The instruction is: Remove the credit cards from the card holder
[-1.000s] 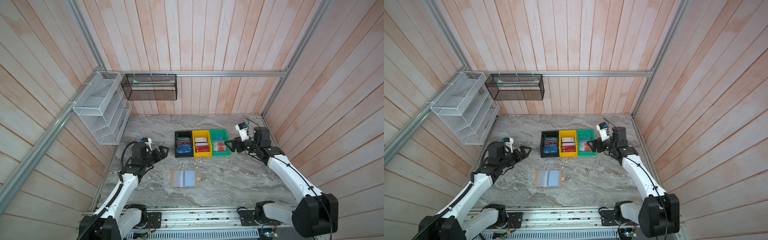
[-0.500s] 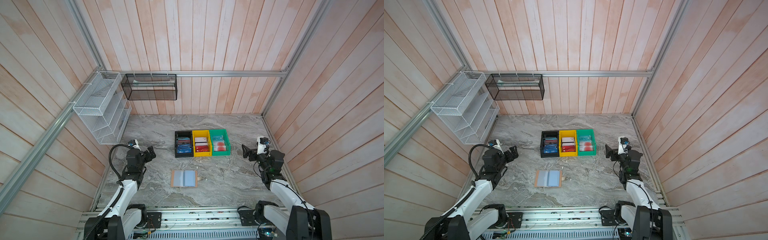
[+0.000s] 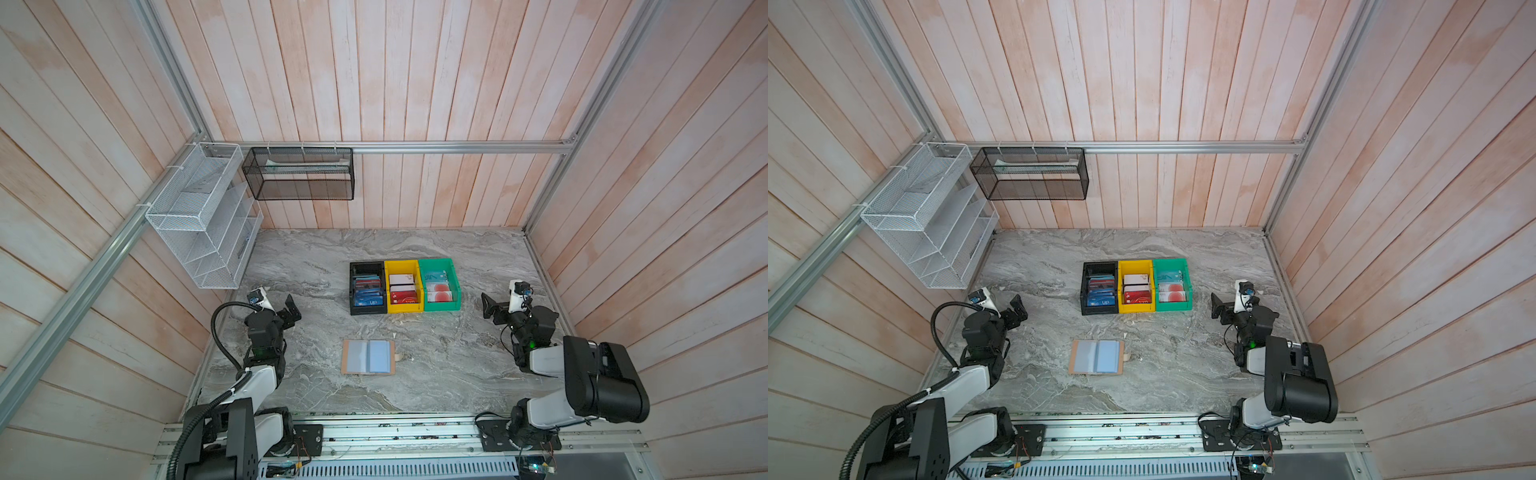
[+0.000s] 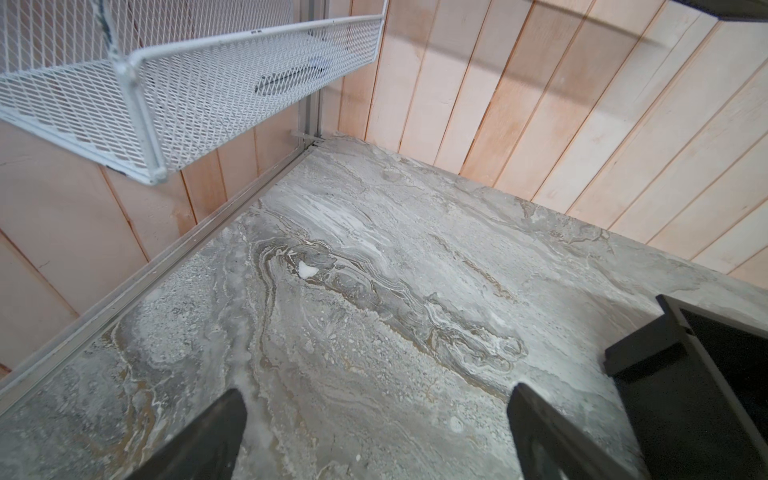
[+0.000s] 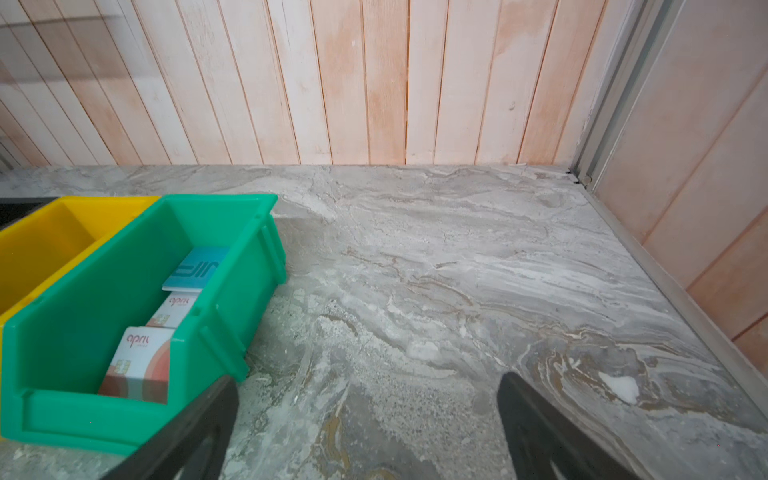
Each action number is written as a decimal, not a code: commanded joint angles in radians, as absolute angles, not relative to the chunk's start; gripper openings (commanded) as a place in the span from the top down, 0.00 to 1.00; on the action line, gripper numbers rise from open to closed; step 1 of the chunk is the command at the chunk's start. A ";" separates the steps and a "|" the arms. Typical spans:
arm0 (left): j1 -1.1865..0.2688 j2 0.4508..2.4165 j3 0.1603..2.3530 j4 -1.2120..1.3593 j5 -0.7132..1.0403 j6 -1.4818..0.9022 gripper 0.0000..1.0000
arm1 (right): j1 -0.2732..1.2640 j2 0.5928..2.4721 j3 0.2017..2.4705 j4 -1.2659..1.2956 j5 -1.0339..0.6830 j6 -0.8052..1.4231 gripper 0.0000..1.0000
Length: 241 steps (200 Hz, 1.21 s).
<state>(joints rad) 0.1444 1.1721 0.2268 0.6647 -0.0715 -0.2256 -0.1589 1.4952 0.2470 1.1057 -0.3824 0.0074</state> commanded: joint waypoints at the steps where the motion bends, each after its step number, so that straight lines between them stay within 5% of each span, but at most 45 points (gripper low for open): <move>1: 0.161 1.239 0.210 0.879 0.001 -0.201 0.00 | -0.136 1.473 0.270 1.132 -0.374 -0.008 0.02; 62: 0.161 1.458 0.340 0.938 0.187 -0.134 0.03 | -0.094 1.545 0.198 1.340 -0.255 -0.009 0.02; 104: 0.114 1.586 0.180 1.394 0.145 -0.100 0.00 | -0.091 1.515 0.226 1.236 -0.234 -0.011 0.02; 119: 0.107 1.517 0.242 1.155 0.141 -0.086 0.00 | -0.088 1.515 0.227 1.233 -0.230 -0.011 0.02; 241: 0.071 1.537 0.274 1.131 0.076 -0.055 0.00 | -0.085 1.514 0.230 1.226 -0.212 -0.008 0.02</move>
